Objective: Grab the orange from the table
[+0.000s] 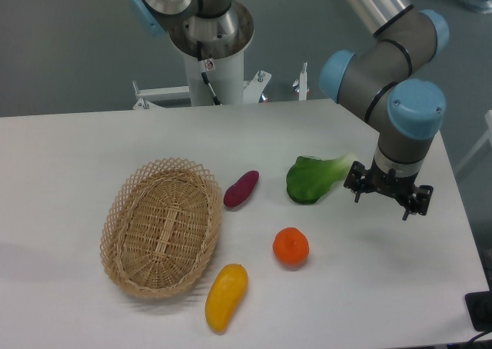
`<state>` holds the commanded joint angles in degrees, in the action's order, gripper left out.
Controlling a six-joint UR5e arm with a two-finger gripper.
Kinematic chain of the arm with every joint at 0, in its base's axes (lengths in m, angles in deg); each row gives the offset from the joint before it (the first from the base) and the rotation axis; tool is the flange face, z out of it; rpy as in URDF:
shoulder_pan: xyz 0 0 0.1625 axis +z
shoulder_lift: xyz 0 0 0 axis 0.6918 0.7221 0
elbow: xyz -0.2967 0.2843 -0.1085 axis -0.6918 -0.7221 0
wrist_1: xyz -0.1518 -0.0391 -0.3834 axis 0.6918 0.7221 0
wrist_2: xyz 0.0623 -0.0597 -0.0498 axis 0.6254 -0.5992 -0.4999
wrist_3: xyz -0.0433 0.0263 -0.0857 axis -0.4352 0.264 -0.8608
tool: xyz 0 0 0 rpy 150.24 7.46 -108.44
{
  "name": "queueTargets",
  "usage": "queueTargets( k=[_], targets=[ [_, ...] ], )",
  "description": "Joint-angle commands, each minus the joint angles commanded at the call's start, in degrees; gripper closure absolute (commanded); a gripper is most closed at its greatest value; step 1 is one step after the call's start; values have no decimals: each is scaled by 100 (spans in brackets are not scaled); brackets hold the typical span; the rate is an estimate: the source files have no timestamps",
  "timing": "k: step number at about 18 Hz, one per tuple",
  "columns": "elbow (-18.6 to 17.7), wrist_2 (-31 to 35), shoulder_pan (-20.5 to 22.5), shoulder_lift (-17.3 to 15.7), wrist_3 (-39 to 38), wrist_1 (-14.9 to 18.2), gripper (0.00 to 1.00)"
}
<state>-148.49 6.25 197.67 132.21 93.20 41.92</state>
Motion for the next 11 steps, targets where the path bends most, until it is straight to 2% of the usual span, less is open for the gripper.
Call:
queueTargets(
  k=[11],
  targets=[
    [-26,-18,-18,26,-70,9,0]
  ],
)
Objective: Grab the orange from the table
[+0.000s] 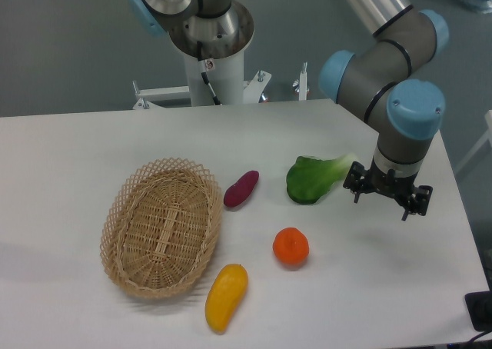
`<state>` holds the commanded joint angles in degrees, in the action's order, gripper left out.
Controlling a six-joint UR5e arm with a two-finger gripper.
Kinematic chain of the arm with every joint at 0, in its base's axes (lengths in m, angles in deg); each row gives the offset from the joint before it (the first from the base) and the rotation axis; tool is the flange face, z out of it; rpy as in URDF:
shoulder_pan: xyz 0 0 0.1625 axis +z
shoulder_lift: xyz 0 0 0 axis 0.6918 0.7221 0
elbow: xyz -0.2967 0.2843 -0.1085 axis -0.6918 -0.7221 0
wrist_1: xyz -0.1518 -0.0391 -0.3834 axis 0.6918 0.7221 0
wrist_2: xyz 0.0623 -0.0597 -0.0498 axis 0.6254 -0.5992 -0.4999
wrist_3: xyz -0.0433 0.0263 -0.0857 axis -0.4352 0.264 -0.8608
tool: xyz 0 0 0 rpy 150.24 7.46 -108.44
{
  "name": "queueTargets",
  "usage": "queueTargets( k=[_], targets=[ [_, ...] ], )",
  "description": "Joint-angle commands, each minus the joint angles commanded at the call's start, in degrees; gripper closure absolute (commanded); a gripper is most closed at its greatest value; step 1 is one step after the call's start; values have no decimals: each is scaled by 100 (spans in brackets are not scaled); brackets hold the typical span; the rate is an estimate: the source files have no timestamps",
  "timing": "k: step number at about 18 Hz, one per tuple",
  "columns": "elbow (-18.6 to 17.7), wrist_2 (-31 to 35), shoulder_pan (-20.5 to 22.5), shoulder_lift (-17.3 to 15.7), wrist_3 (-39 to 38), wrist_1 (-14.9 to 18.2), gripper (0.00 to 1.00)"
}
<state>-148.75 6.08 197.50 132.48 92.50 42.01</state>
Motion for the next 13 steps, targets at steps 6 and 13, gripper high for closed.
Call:
queueTargets(
  k=[6,13],
  targets=[
    [-237,-9,-26,-9,-114,-341,0],
    [-404,-17,-176,-9,-1142,-615,0]
  ],
)
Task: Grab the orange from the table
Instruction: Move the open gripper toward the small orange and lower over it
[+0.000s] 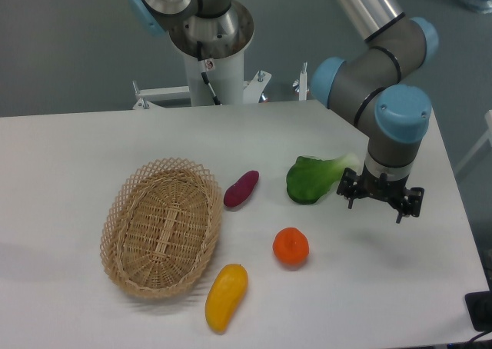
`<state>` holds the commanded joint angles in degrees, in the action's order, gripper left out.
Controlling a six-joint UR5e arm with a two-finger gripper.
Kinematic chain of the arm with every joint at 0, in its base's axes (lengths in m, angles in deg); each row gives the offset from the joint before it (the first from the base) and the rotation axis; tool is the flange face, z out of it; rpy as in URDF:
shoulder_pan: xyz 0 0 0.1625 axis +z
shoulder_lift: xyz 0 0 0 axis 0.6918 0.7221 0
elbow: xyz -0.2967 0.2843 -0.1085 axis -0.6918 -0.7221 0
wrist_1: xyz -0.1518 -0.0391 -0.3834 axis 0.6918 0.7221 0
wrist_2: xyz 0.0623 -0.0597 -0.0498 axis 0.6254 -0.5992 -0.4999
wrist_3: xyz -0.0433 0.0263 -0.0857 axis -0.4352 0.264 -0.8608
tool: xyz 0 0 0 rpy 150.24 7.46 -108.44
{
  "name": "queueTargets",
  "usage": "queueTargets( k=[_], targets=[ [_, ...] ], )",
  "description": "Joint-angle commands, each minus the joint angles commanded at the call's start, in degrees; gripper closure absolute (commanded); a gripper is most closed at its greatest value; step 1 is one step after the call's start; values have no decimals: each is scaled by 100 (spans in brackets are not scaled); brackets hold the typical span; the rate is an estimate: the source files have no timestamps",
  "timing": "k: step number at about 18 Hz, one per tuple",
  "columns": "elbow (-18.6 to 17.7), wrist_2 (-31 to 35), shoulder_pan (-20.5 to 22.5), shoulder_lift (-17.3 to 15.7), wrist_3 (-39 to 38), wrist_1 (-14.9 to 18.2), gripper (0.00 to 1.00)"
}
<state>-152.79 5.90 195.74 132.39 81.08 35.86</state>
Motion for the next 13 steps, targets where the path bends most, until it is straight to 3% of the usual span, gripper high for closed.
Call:
queueTargets(
  k=[7,13],
  targets=[
    [17,-526,-343,44,35,-18,0],
    [18,-510,-641,149,-9,17,0]
  ],
)
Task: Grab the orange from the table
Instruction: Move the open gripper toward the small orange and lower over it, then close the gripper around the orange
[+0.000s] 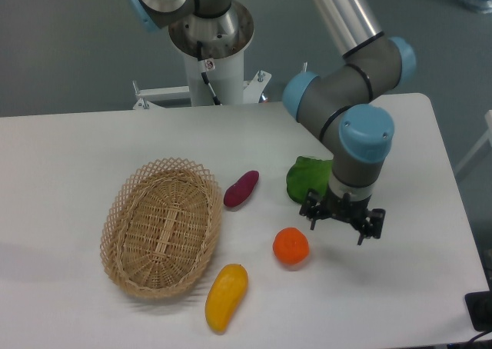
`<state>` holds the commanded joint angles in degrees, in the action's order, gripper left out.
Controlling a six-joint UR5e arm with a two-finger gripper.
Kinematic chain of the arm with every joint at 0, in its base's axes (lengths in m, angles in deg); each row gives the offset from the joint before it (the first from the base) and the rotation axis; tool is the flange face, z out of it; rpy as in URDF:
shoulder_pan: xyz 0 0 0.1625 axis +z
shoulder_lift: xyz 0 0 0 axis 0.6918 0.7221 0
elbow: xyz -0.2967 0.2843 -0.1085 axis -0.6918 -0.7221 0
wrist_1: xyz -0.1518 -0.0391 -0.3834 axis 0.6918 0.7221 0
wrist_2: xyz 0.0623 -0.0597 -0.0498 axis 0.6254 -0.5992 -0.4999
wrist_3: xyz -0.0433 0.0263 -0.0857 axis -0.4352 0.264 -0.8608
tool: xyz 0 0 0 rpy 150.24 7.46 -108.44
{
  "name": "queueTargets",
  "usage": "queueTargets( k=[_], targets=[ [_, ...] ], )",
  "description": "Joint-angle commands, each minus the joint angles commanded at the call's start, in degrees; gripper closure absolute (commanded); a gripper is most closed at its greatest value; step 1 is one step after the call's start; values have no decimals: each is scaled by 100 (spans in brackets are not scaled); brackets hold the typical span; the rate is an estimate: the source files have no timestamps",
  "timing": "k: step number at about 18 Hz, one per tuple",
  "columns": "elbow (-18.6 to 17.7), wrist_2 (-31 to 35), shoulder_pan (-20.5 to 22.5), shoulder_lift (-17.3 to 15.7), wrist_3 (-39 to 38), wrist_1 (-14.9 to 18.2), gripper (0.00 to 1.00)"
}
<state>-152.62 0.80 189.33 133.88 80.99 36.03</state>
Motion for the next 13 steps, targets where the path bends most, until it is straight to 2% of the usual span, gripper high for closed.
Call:
queueTargets(
  k=[7,13],
  targets=[
    [-431,158,-273,-9,-44,-88,0],
    [-370,220,-291,158,-62,-193,0]
  ],
)
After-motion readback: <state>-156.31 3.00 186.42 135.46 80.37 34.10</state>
